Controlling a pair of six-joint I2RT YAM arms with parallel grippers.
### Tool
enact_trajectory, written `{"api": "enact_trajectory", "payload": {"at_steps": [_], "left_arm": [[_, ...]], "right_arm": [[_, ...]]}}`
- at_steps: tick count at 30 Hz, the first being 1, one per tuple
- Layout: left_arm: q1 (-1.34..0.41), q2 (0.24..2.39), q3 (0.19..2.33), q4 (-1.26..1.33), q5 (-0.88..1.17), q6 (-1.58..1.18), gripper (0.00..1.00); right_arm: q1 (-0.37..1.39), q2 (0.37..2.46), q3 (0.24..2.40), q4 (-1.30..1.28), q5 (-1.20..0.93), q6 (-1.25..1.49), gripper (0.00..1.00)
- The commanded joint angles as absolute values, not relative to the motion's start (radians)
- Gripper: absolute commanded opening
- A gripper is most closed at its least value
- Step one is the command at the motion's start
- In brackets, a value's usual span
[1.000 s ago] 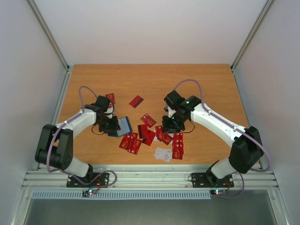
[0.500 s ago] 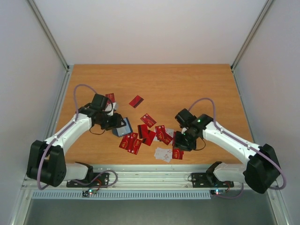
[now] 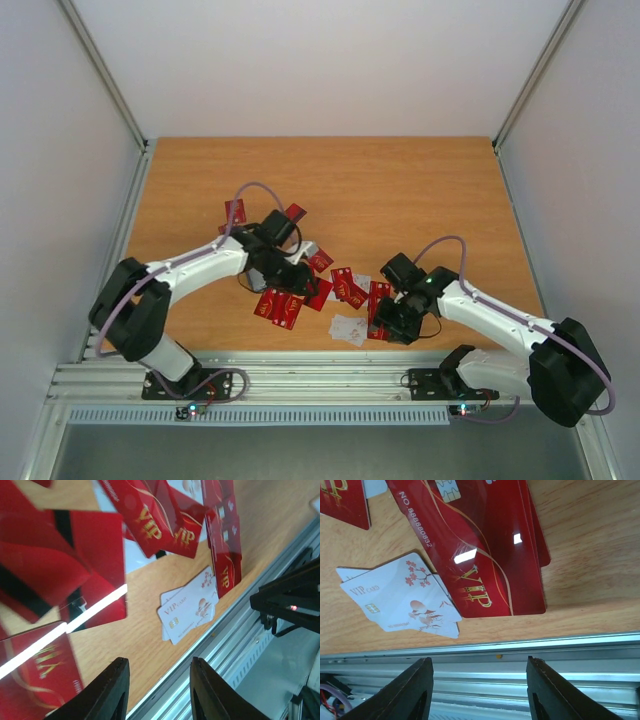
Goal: Put the credit cards into the card holder
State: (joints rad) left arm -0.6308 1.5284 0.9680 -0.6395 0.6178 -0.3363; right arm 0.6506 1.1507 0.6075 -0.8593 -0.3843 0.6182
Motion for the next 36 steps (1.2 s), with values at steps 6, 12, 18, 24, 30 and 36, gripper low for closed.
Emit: {"api": "enact_trajectory", "payload": {"at_steps": [6, 12, 18, 24, 30, 36], "left_arm": [[-0.811, 1.712, 1.099, -0.582, 0.571, -0.320, 0.39], [-0.881, 1.817, 1.140, -0.569, 0.568, -0.288, 0.40], [-0.914, 1.894, 1.167, -0.590, 0.546, -0.257, 0.41], [-0.932, 1.912, 1.172, -0.593, 0.501, -0.246, 0.42], [-0.948, 1.923, 1.168, -0.604, 0.500, -0.237, 0.43], [-0.962, 1.897, 1.170, -0.592, 0.443, -0.230, 0.46]], "right_arm": [[0.647, 1.125, 0.613, -0.899, -0.345, 0.690, 0.54], [0.647, 1.106, 0.609, -0.924, -0.330, 0.690, 0.54], [0.647, 1.071, 0.594, -0.952, -0.327, 0.684, 0.54], [0.647, 1.024, 0.574, -0.964, -0.325, 0.693, 0.54], [0.647, 1.011, 0.567, -0.969, -0.324, 0.691, 0.54], [0.647, 1.013, 0.560, -0.959, -0.332, 0.684, 0.54]]}}
